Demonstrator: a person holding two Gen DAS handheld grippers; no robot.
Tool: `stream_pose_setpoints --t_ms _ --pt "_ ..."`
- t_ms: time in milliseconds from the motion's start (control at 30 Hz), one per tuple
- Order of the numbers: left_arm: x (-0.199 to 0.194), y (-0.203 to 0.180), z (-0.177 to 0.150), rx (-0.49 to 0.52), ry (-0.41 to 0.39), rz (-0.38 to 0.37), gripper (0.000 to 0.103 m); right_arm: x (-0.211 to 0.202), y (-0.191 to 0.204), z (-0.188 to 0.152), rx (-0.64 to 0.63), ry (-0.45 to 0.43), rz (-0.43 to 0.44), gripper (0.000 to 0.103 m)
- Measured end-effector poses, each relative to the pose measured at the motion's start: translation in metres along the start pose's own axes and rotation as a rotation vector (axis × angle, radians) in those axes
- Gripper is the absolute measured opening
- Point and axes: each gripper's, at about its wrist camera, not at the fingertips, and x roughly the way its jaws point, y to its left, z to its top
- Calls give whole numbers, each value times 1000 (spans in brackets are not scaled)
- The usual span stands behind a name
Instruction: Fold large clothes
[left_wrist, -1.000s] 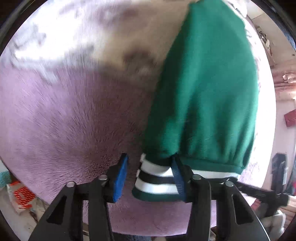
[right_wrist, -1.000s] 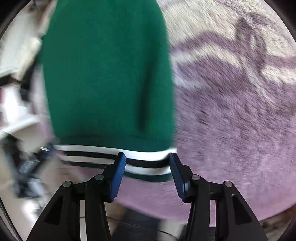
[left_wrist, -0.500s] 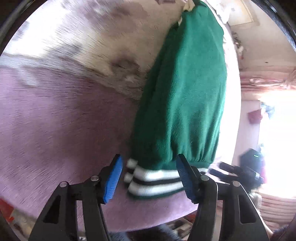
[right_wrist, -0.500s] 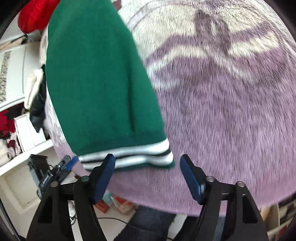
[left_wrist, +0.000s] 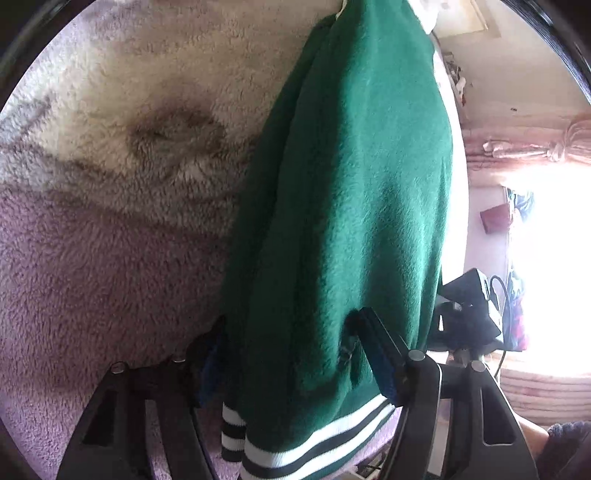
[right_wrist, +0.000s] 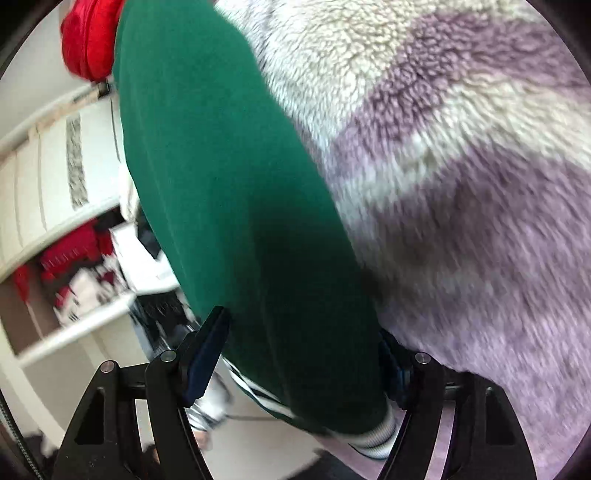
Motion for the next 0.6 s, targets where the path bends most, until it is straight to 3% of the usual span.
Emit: stream_pose_setpoints --t_ms 33,67,100,133,200,300,433,600 --pt "0 0 -2 -2 -18 -2 63 3 1 3 3 -11 13 54" --pt "9 -3 3 1 -34 4 56 5 2 5 14 -28 13 36" --pt "19 -12 11 9 -58 29 35 7 1 5 42 -38 51 19" --pt "17 -16 12 10 -77 39 31 11 1 5 77 -50 92 18" --pt "7 -14 11 -18 -105 17 16 20 13 3 67 -76 58 15" --pt "-11 -17 -3 -32 -131 -7 13 6 16 -5 97 -95 53 12" --pt "-35 -27 -36 -52 -121 -26 13 -14 29 -41 109 -86 71 11" --pt "-58 -31 -91 -102 -25 -42 13 -36 27 -120 157 0 54 11"
